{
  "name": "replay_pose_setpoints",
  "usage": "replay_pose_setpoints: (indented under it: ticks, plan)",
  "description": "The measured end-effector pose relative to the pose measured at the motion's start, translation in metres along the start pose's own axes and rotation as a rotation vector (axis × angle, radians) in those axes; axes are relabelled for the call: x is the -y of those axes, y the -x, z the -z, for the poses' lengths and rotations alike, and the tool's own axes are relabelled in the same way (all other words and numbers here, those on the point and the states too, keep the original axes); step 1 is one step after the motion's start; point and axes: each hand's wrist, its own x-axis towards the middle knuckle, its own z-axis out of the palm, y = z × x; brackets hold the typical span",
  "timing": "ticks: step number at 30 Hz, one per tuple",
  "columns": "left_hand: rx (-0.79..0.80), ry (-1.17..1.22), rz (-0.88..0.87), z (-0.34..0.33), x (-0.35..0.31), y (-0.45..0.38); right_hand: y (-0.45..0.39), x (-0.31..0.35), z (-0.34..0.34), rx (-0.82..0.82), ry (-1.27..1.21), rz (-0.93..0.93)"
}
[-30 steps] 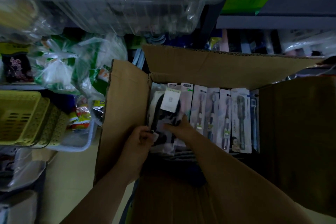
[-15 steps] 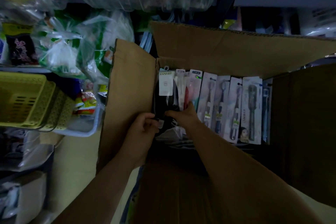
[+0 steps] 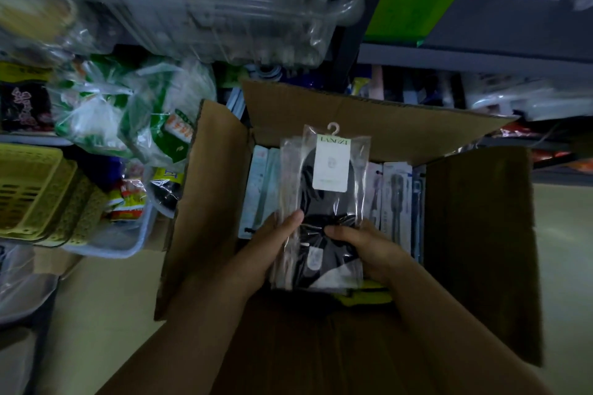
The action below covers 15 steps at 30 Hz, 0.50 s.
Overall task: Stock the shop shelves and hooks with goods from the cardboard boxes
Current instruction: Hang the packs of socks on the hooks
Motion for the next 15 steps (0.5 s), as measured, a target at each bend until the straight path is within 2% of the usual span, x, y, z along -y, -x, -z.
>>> replay_pose_setpoints:
  ticks: [5, 9, 15]
  plan:
    - [0.109, -0.047, -0.085, -0.024, 0.005, 0.006, 0.024, 0.007, 0.006, 0.04, 0.018, 0.063]
    - [0.044, 0.067, -0.093, -0.028, 0.007, 0.01, 0.03, 0.016, 0.004, 0.088, 0.065, 0.077]
    - [-0.031, 0.061, -0.226, -0.02, -0.012, 0.026, 0.039, 0.049, 0.003, 0.151, 0.146, 0.065]
